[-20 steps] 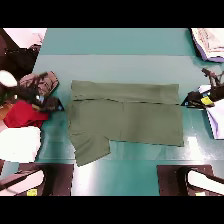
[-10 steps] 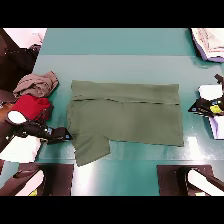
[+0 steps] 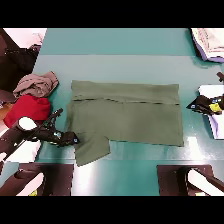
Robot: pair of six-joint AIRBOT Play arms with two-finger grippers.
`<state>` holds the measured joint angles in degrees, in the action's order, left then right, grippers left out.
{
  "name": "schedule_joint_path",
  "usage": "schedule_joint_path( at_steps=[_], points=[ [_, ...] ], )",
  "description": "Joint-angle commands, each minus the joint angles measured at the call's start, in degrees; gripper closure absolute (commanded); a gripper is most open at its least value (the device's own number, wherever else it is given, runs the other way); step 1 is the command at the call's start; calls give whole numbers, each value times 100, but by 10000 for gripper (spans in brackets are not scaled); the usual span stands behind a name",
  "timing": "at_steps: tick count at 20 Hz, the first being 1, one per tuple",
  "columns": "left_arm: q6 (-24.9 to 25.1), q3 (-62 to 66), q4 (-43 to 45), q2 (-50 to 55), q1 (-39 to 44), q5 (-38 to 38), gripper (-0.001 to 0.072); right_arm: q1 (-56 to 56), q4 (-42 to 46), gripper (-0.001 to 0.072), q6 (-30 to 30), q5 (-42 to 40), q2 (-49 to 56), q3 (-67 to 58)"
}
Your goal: Fold the shirts.
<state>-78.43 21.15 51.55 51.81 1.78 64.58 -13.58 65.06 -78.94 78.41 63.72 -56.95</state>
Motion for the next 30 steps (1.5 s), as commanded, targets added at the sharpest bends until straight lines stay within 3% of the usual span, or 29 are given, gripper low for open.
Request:
schedule_joint_path(
  at_steps=[1,2,8,9,10,11,15,18,19,26,27,28,30],
  points=[
    [-214,2,-28,2,289,-319,641,0,-46,298,0,151,-7,4],
    [-216,48,-28,2,289,-302,677,0,-11,298,20,240,-7,7],
    [-55,896,-11,2,289,55,678,-603,402,297,170,498,-435,1276],
    [-57,1010,-13,2,289,52,677,-861,400,284,269,494,-511,1585],
    [-57,1097,-13,2,289,33,677,-1143,400,196,372,496,-553,1875],
    [-55,1147,-13,2,289,15,678,-1399,396,194,490,501,-560,2120],
    [70,1158,-13,2,289,-136,678,-1950,361,209,852,457,-560,2905],
    [70,1158,-15,2,289,-138,678,-1838,341,218,852,225,-560,3161],
    [70,1158,-15,2,289,-138,677,-1735,337,277,850,144,-560,3176],
    [83,1158,-15,2,289,-138,677,-1569,-107,284,680,-385,-560,3163],
    [83,1158,-15,2,289,-142,677,-1580,-101,325,680,-380,-560,3161],
    [85,1158,-15,2,289,-155,677,-1580,-90,483,688,-380,-560,3161],
    [87,1158,-13,2,289,-151,678,-1580,-90,700,706,-374,-562,3154]
  ],
)
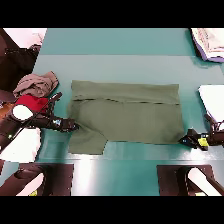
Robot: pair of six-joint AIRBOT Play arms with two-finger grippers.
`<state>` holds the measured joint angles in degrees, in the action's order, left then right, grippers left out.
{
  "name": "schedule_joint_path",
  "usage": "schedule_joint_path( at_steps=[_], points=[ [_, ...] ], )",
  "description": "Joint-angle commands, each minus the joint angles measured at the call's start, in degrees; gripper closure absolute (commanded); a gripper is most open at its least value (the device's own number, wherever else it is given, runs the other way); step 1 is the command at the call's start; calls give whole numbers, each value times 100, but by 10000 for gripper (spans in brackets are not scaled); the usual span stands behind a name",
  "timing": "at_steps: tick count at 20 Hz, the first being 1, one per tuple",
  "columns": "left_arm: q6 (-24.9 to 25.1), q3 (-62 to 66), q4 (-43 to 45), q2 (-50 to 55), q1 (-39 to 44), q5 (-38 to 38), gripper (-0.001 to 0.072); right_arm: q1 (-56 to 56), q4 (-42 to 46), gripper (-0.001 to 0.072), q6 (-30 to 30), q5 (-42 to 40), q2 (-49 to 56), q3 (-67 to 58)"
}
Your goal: Fold the shirts.
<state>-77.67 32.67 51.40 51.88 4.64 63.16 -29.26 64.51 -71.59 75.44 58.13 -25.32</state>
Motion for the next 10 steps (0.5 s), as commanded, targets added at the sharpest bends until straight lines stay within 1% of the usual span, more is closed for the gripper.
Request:
schedule_joint_path(
  at_steps=[1,3,4,6,8,10],
  points=[
    [9,9,17,-4,2,92,679,-13,4,695,-28,-20,0,-42],
    [-46,55,310,-52,2,483,680,0,286,696,-33,415,-37,-328],
    [-114,72,474,-146,2,715,680,15,564,695,-35,699,-138,-501],
    [-304,24,570,-551,2,1134,681,20,1099,696,-35,1207,-553,-748],
    [-586,-85,560,-1099,2,1488,680,20,1443,696,-39,1515,-1056,-774],
    [-892,-125,507,-1589,2,1952,679,22,1451,697,-105,1613,-1480,-667]
  ],
)
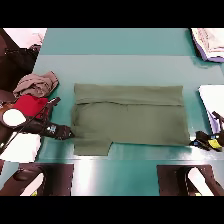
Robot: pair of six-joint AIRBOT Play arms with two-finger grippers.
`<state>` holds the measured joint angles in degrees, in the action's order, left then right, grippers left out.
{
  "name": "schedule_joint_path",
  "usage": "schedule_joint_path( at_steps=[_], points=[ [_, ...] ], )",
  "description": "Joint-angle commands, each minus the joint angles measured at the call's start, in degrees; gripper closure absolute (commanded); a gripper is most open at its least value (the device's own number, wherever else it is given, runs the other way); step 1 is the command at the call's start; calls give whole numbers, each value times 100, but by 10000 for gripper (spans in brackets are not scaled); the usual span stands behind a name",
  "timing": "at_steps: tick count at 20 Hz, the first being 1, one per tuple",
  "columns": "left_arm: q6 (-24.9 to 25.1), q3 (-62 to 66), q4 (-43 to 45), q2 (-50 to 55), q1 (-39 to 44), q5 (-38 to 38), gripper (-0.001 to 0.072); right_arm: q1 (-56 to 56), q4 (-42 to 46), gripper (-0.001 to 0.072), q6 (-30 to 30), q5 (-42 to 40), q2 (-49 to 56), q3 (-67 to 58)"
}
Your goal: Fold the shirts.
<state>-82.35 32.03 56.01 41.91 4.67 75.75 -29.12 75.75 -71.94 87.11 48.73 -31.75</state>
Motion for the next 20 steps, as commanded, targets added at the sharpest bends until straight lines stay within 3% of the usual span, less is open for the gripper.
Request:
schedule_joint_path(
  at_steps=[1,3,7,14,20],
  points=[
    [-483,-59,-131,-750,0,809,679,9,201,696,-127,435,-691,-4],
    [-468,98,-544,-785,0,693,679,9,-361,697,-131,267,-782,-111],
    [-243,789,-479,-232,0,-363,679,111,-1530,697,-101,-173,-149,-1016],
    [-13,1847,-501,1858,-7,-2033,678,1565,-1416,697,-179,-1010,1646,-2629],
    [-13,2337,-483,2721,-7,-3307,678,1729,-1480,697,-411,-1259,2997,-3700]
  ],
)
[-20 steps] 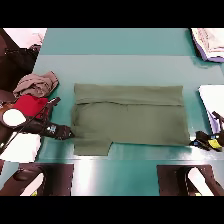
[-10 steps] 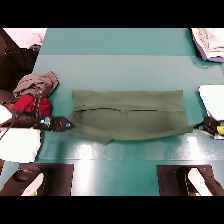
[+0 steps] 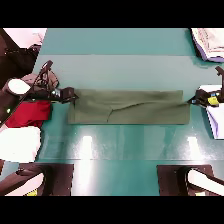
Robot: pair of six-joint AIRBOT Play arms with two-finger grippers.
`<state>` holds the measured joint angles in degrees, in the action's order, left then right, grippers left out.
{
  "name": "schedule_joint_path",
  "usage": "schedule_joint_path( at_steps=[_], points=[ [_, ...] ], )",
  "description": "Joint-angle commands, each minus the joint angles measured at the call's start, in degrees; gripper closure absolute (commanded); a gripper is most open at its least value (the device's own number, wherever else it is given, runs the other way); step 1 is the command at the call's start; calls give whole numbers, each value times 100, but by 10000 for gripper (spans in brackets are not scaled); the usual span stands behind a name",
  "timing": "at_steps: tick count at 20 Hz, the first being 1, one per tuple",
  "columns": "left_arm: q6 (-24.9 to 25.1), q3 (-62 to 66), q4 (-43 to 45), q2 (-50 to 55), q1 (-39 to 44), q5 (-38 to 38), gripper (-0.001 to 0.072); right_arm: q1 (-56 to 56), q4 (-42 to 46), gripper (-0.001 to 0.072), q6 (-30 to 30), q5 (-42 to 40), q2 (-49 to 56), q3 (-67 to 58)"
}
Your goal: Fold the shirts.
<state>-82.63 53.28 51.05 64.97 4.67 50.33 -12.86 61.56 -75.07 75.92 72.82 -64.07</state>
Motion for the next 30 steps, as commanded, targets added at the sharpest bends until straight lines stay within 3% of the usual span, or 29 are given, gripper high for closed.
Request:
schedule_joint_path(
  at_steps=[1,5,6,7,8,9,10,13,16,17,18,19,20,28,29,30],
  points=[
    [15,232,-2,522,-7,-933,677,105,-59,696,-101,-173,769,-592],
    [11,232,-55,894,-7,-1550,675,103,-87,694,-212,-284,1346,-935],
    [7,234,-59,931,-7,-1668,465,103,-216,680,-210,-378,1458,-984],
    [4,245,-90,938,-7,-1757,138,101,-485,433,-205,-584,1543,-990],
    [-7,291,-136,938,-7,-1757,13,48,-748,128,-205,-761,1602,-992],
    [4,378,-168,935,-7,-1628,97,-22,-942,105,-197,-809,1620,-990],
    [20,507,-168,935,-7,-1368,109,-98,-940,115,-170,-748,1609,-992],
    [225,872,-179,935,-4,-334,111,-487,-892,121,389,31,1589,-973],
    [234,909,-203,938,-4,177,112,-990,-903,122,723,566,1687,-975],
    [234,909,-201,938,-4,251,112,-1126,-901,164,723,695,1786,-975],
    [236,909,-199,938,-4,321,248,-1233,-907,216,723,848,1943,-975],
    [299,909,-203,938,-4,356,569,-1303,-907,216,778,942,2098,-973],
    [358,909,-216,938,-4,378,671,-1344,-907,216,837,1010,2256,-975],
    [358,909,-214,938,-4,374,669,-857,-960,220,1067,905,2997,-975],
    [358,909,-214,938,-4,378,669,-726,-957,237,1071,907,3045,-975],
    [356,909,-216,938,-4,407,678,-603,-960,298,1113,905,3077,-975]
  ],
)
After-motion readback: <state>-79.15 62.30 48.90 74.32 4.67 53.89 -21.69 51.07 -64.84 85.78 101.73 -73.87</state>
